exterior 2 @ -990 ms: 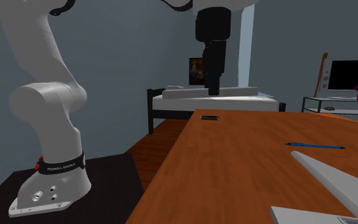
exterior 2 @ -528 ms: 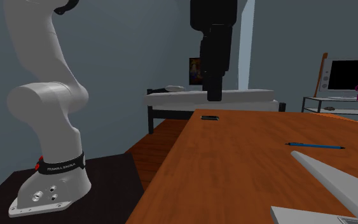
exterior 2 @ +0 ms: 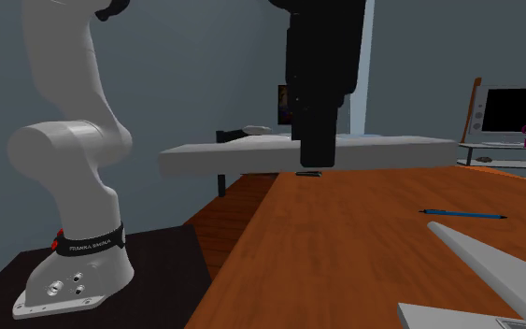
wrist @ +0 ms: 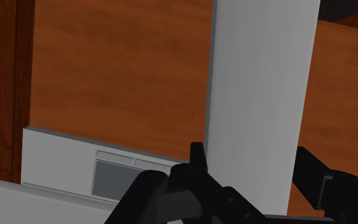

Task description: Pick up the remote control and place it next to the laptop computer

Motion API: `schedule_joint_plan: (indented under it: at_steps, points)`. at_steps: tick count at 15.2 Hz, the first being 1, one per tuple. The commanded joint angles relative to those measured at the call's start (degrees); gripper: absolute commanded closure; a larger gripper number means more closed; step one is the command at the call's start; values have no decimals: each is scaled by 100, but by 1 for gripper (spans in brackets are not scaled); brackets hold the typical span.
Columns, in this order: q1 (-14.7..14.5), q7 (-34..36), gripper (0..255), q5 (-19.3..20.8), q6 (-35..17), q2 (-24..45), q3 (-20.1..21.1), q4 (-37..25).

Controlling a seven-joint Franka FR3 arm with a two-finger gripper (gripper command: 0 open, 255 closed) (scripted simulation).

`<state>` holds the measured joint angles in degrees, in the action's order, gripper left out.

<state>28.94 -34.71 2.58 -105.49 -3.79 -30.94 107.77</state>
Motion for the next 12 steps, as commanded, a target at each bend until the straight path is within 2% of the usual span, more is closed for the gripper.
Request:
schedule_joint_plan:
  at_steps: [1, 8, 12]
  points:
    - [137, -372, 255, -131, 24, 244, -184, -244]
    - [781, -1582, 255, -829, 271, 1348, -641, -1379]
    - [778, -1591, 255, -840, -33, 1359, -621, -1083]
